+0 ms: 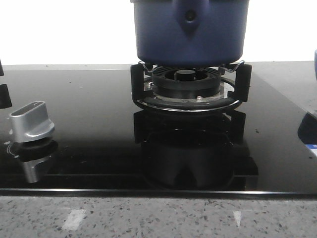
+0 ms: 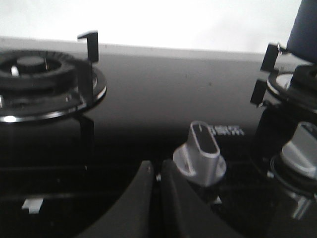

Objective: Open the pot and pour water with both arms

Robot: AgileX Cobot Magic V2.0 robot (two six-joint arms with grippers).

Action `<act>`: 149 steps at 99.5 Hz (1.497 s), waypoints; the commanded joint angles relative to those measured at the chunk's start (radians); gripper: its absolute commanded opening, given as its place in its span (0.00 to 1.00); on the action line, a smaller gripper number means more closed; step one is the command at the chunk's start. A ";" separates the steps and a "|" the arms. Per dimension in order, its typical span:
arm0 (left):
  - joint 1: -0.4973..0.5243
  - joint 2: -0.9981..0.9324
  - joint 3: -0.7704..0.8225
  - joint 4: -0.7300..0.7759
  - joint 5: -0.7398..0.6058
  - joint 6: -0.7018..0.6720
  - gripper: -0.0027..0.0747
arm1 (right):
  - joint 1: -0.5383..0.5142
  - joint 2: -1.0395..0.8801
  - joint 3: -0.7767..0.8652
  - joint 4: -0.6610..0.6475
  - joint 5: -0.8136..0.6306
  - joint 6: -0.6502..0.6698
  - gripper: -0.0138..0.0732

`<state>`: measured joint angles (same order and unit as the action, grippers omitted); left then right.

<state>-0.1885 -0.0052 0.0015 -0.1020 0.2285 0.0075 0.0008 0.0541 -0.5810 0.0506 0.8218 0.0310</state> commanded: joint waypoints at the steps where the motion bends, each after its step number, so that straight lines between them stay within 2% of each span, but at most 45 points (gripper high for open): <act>1: 0.003 -0.024 0.031 -0.017 -0.004 -0.014 0.01 | 0.000 0.017 -0.021 -0.004 -0.074 -0.009 0.08; 10: 0.003 -0.024 0.031 -0.017 0.067 -0.014 0.01 | 0.000 0.017 -0.021 -0.004 -0.074 -0.009 0.08; 149: 0.003 -0.024 0.031 -0.017 0.065 -0.014 0.01 | 0.000 0.000 0.010 -0.004 -0.074 -0.009 0.08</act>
<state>-0.1866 -0.0052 0.0015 -0.1059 0.3303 0.0000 0.0008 0.0518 -0.5652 0.0506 0.8218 0.0310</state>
